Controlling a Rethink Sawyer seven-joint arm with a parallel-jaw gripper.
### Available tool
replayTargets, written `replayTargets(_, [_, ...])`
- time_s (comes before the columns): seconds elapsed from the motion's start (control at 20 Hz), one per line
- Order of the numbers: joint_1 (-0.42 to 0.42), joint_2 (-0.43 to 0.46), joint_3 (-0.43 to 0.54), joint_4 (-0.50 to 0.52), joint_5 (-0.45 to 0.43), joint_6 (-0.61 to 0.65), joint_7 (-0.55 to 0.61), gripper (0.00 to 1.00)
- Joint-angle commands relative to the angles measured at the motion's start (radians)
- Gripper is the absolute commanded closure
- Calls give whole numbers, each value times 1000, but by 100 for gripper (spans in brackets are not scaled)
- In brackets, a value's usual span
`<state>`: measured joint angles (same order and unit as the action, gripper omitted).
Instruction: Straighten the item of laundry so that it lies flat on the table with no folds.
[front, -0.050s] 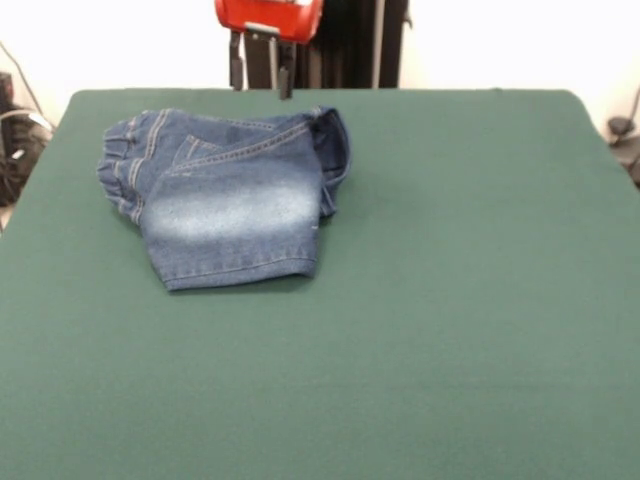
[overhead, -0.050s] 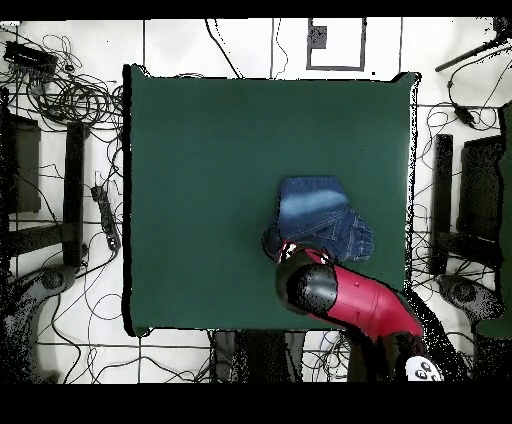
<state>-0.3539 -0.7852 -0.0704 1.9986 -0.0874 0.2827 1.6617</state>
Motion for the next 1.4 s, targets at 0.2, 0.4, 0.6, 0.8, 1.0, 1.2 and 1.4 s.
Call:
replayTargets(0.2, [-54, 88, 218, 30, -31, -11, 32, 0])
replayTargets(0.4, [-70, 110, 247, 26, -34, -24, 39, 0])
replayTargets(0.6, [-96, 125, 270, 42, -58, -64, 46, 0])
replayTargets(0.8, [-120, 155, 282, 48, -74, -113, 72, 0])
replayTargets(1.0, [-155, 208, 296, 41, -105, -165, 82, 0])
replayTargets(1.2, [-157, 244, 283, 18, -129, -183, 88, 0])
replayTargets(1.4, [-164, 253, 283, 13, -145, -201, 96, 0])
